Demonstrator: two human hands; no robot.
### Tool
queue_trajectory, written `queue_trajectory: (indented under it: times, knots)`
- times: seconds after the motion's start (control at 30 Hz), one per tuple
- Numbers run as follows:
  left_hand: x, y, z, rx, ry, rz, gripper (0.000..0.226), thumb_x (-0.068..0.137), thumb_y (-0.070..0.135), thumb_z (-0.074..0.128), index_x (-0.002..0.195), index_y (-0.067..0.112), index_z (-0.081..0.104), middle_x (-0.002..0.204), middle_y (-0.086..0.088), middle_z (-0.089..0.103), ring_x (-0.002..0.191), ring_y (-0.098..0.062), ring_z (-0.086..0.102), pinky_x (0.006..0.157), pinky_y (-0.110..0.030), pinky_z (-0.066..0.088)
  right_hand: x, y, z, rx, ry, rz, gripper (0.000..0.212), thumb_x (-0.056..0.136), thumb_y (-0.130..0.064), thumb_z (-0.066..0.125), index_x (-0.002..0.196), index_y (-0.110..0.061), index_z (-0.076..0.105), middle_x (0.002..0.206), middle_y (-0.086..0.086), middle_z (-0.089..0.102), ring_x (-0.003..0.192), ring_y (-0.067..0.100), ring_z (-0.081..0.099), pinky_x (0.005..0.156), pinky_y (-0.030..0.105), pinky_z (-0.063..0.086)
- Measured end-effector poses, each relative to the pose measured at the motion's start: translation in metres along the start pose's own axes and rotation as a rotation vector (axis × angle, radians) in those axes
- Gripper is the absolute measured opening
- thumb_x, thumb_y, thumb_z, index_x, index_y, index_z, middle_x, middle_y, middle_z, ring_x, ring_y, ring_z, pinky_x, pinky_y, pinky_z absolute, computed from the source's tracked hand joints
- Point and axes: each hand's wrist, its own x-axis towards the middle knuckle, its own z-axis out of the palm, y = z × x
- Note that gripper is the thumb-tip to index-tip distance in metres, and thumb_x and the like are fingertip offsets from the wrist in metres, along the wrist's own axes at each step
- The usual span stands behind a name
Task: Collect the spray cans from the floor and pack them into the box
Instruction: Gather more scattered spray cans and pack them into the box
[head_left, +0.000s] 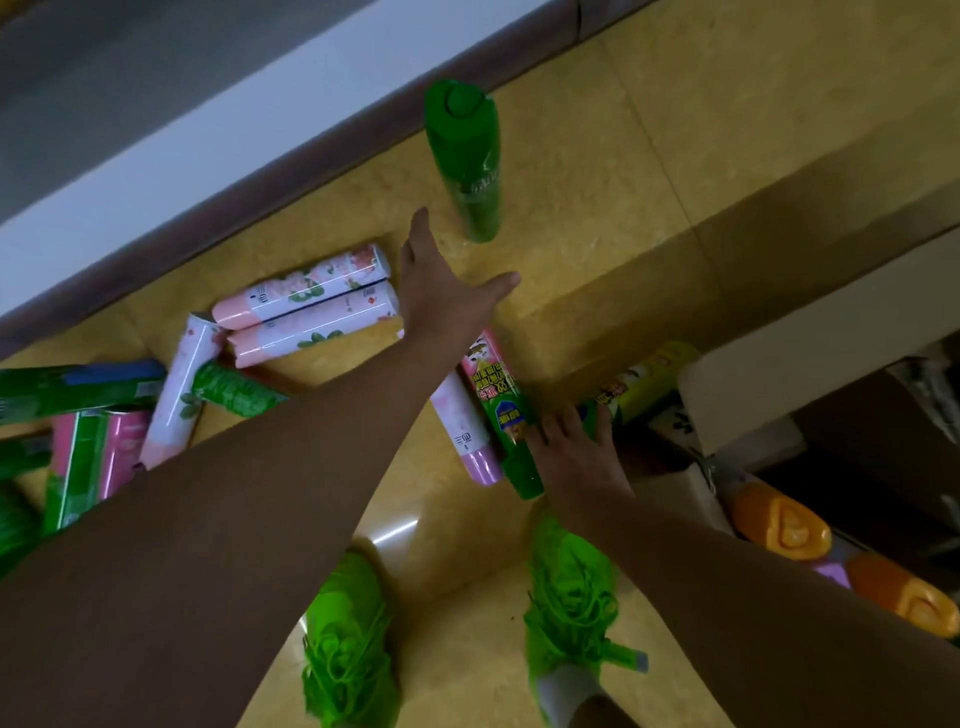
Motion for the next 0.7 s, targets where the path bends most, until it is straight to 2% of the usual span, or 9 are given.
queue_trajectory:
  times: [0.13,0.23,0.3,0.43,0.5,0.57,0.7]
  knots:
    - [0.014,0.021,0.002,-0.095,0.101,0.056,0.124,0.061,0.044,0.092,0.157,0.021,0.016,0.157,-0.005,0.034,0.141,-0.018,0.036,0.106,-0.025,0.033,0.003,-0.003,0.01,-0.045,0.045,0.021,0.056,0.084,-0.02,0.064,0.137,-0.01,0.046,0.128,0.018,0.053,0.129,0.044,0.041,0.107,0.07,0.023]
    - [0.019,0.034,0.001,-0.19,0.153,0.101,0.119,0.059,0.038,0.093,0.155,0.022,0.024,0.153,0.0,0.043,0.137,-0.012,0.042,0.111,-0.028,0.036,0.006,-0.005,0.016,-0.065,0.05,0.013,0.053,0.084,-0.022,0.062,0.135,-0.011,0.05,0.124,0.021,0.057,0.124,0.048,0.045,0.103,0.071,0.026]
    - [0.021,0.043,0.001,-0.223,0.165,0.123,0.109,0.061,0.033,0.092,0.151,0.023,0.032,0.144,0.005,0.052,0.129,-0.009,0.049,0.106,-0.024,0.039,0.007,-0.005,0.014,-0.083,0.071,0.025,0.049,0.08,-0.021,0.061,0.128,-0.012,0.055,0.118,0.021,0.06,0.118,0.048,0.05,0.099,0.069,0.032]
    - [0.027,0.056,-0.002,-0.284,0.227,0.057,0.084,0.068,0.028,0.088,0.141,0.022,0.047,0.117,0.011,0.062,0.102,-0.007,0.06,0.085,-0.02,0.051,0.003,-0.006,0.009,-0.116,0.179,0.052,0.033,0.075,-0.019,0.06,0.106,-0.01,0.066,0.099,0.021,0.065,0.097,0.046,0.059,0.086,0.06,0.047]
    - [0.03,0.06,-0.007,-0.244,0.228,0.053,0.083,0.061,0.036,0.087,0.135,0.023,0.053,0.116,0.008,0.065,0.102,-0.009,0.062,0.088,-0.028,0.054,0.002,-0.004,0.009,-0.118,0.21,0.052,0.032,0.074,-0.018,0.053,0.103,-0.01,0.066,0.096,0.021,0.065,0.095,0.046,0.061,0.084,0.059,0.049]
    - [0.034,0.06,-0.009,-0.199,0.215,0.048,0.082,0.054,0.043,0.086,0.129,0.026,0.058,0.117,0.004,0.064,0.104,-0.011,0.062,0.091,-0.034,0.055,0.0,-0.001,0.008,-0.12,0.228,0.053,0.03,0.073,-0.019,0.063,0.102,-0.01,0.067,0.093,0.019,0.065,0.092,0.046,0.061,0.083,0.06,0.05]
    - [0.026,0.056,-0.011,-0.255,0.198,0.046,0.066,0.06,0.024,0.088,0.115,0.031,0.053,0.101,0.013,0.062,0.091,-0.005,0.06,0.086,-0.028,0.055,-0.001,0.004,0.013,-0.114,0.234,0.023,0.043,0.063,-0.015,0.076,0.103,-0.006,0.064,0.092,0.022,0.062,0.09,0.048,0.06,0.088,0.065,0.047]
